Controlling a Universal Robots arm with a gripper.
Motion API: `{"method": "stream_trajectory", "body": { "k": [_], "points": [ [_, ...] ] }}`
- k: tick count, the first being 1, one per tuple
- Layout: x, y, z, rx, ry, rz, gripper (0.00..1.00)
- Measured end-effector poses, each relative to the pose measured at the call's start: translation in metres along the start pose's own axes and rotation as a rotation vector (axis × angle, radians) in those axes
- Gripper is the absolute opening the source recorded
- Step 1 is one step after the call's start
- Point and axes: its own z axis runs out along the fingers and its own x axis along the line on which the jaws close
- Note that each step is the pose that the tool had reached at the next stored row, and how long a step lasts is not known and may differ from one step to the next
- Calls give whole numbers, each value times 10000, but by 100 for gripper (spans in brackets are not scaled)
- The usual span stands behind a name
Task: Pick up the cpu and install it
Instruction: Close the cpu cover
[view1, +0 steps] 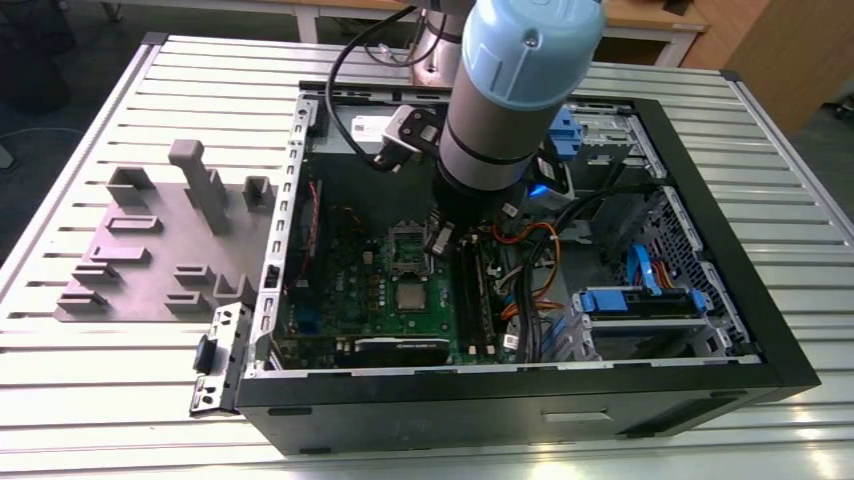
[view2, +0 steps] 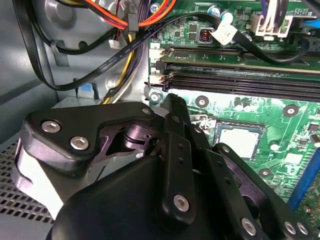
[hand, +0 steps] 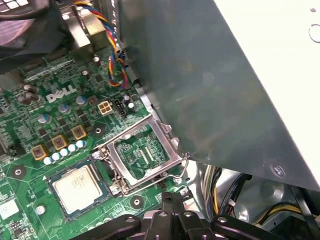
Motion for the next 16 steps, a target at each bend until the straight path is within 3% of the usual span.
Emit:
{"method": "stream_trajectory", "body": {
  "k": [6,8,11,16],
  "points": [
    [-20,10,20,27,-35,194,11],
    [-20,11,24,-14,-74,121,11],
    [-21,8,29,-79,-75,-138,11],
    [-34,8,38,-99,-90,-189,11]
  ]
}}
